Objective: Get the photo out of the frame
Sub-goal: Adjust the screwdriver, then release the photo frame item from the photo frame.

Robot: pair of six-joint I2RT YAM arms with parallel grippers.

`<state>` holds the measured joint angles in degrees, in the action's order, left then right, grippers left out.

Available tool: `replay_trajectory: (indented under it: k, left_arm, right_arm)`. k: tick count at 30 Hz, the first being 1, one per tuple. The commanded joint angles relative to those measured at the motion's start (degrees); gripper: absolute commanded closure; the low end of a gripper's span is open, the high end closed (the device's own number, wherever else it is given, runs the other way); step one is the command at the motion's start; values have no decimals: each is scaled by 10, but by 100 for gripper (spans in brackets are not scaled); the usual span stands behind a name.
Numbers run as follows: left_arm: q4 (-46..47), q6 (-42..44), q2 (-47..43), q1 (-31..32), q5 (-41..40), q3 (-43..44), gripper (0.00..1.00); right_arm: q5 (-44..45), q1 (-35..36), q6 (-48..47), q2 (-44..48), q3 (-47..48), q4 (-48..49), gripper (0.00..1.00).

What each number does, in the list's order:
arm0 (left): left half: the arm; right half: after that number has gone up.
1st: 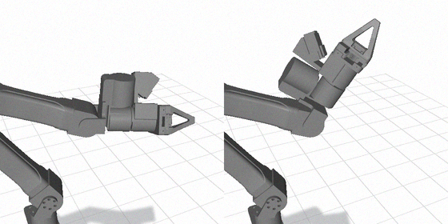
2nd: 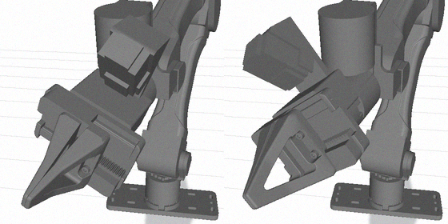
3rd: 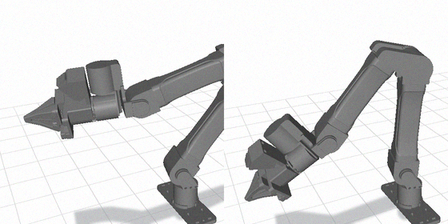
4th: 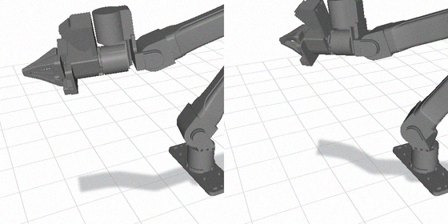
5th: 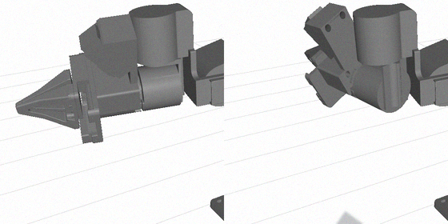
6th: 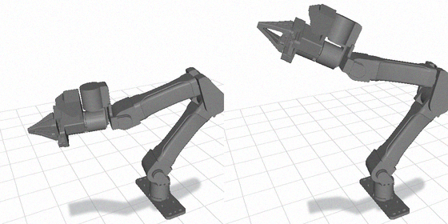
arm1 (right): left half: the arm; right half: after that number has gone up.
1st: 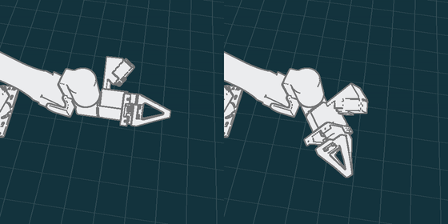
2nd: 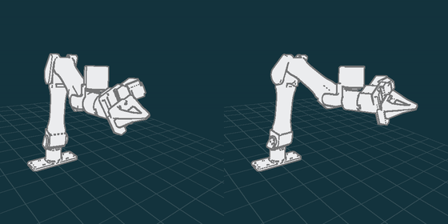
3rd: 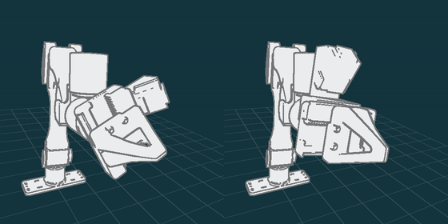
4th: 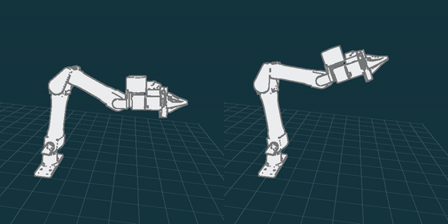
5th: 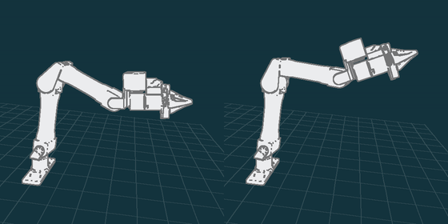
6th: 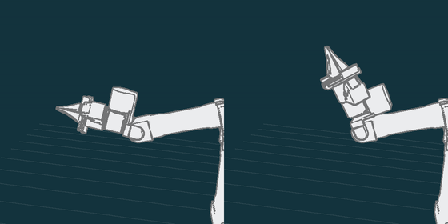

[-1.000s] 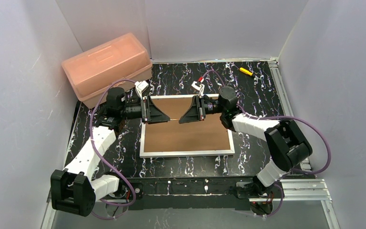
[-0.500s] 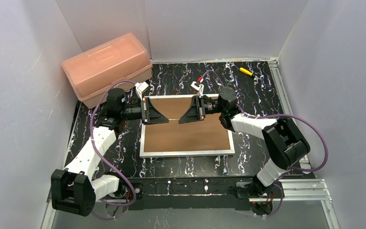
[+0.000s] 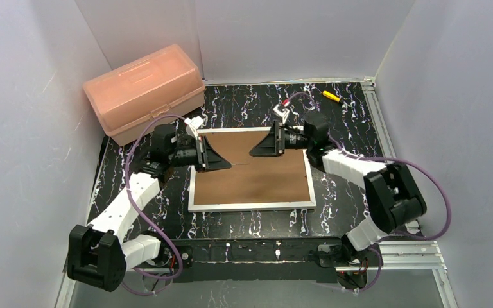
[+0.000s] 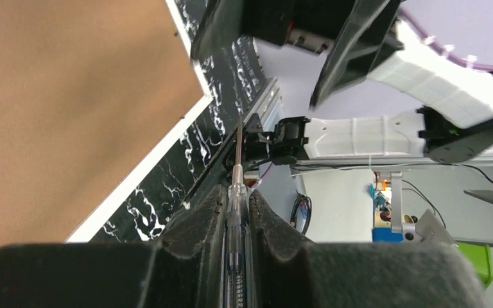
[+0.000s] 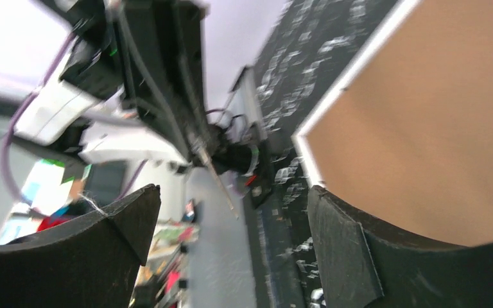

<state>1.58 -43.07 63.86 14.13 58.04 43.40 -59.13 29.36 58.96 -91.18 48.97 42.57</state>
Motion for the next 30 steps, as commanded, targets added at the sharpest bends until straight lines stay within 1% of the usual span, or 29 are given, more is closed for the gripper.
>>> replay_trajectory:
  k: [1,4,8,10,12,15,21,26,30]
  left_arm:
    - [-13,-30,-9,72,-135,-24,100]
    - [-13,-54,19,134,-212,-25,100]
    - [9,-102,71,181,-261,-18,100]
    - [7,-114,90,201,-287,-7,100]
    - [7,-131,106,223,-319,5,100]
    - [7,-158,139,258,-353,31,100]
    - [9,-192,205,297,-401,69,100]
    - [9,-210,254,303,-418,95,100]
    - [10,-211,277,304,-414,114,100]
  right_arm:
    - [133,-50,-198,85,14,-278,9]
    - [245,-81,-278,132,15,-414,10]
    - [390,-138,-326,167,2,-545,19]
    - [434,-161,-339,172,-11,-583,25]
    - [451,-175,-346,176,-33,-594,28]
    - [476,-179,-346,181,-69,-591,30]
    - [538,-180,-325,207,-120,-561,28]
    - [515,-180,-315,178,-131,-540,32]
    - [450,-180,-311,141,-135,-505,46]
